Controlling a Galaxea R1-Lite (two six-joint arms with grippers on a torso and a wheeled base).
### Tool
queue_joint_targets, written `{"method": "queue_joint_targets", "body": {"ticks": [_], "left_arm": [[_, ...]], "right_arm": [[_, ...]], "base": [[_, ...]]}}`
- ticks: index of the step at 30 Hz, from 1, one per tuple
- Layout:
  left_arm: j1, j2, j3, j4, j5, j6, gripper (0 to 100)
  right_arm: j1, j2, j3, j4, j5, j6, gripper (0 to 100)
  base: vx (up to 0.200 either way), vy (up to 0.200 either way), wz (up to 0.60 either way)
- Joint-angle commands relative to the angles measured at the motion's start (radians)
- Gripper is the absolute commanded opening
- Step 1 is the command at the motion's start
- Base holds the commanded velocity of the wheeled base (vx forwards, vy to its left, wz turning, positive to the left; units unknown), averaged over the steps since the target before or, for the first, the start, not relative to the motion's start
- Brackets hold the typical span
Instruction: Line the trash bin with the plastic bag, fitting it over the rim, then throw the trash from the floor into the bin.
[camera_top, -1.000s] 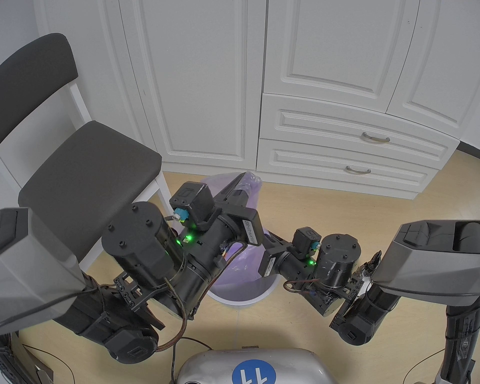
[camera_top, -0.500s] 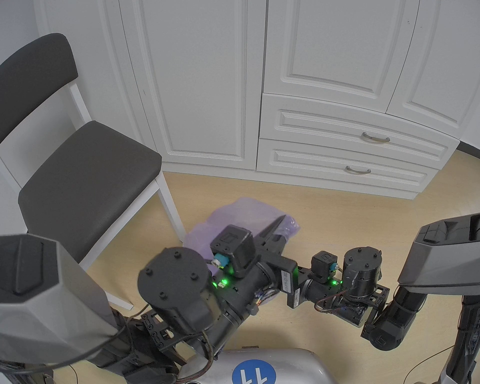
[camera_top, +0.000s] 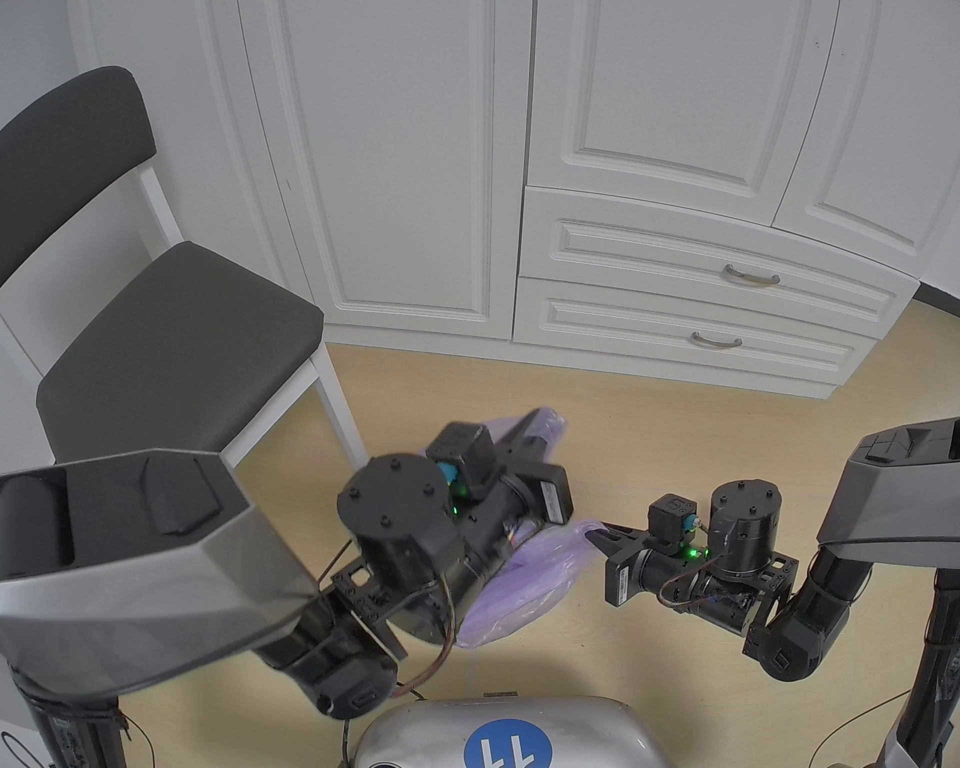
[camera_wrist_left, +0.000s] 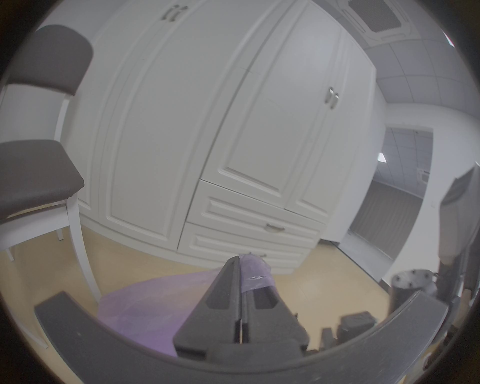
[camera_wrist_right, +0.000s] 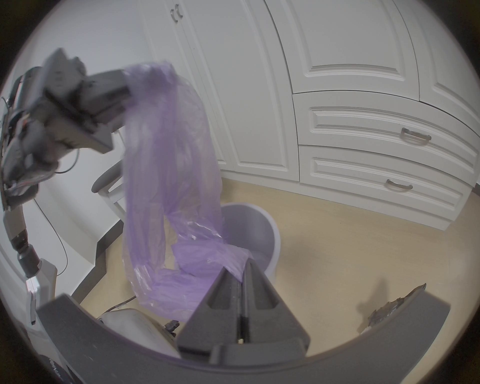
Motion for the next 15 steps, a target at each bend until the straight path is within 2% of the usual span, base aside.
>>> {"method": "queue_joint_targets", "body": {"ticks": [1, 7, 8, 15], "left_arm": [[0.131, 0.126, -0.158, -0.001, -0.04, -0.061, 0], [0.167, 0.21, -0.328, 0.047, -0.13, -0.095, 0], [0.167, 0.221, -0.366, 0.088, -0.149, -0.096, 0], [0.153, 0.324, -0.52, 0.196, -0.167, -0.098, 0]], "right_arm": [[-0.071, 0.006, -0.026, -0.001, 0.025, -0.001, 0], [-0.154, 0.018, -0.068, 0.001, 0.056, -0.002, 0], [-0.171, 0.019, -0.069, -0.001, 0.067, -0.002, 0], [-0.209, 0.013, -0.069, -0.004, 0.074, -0.028, 0]], "base": [[0.0, 0.0, 0.0], [0.0, 0.0, 0.0], [0.0, 0.0, 0.0], [0.0, 0.0, 0.0]]}}
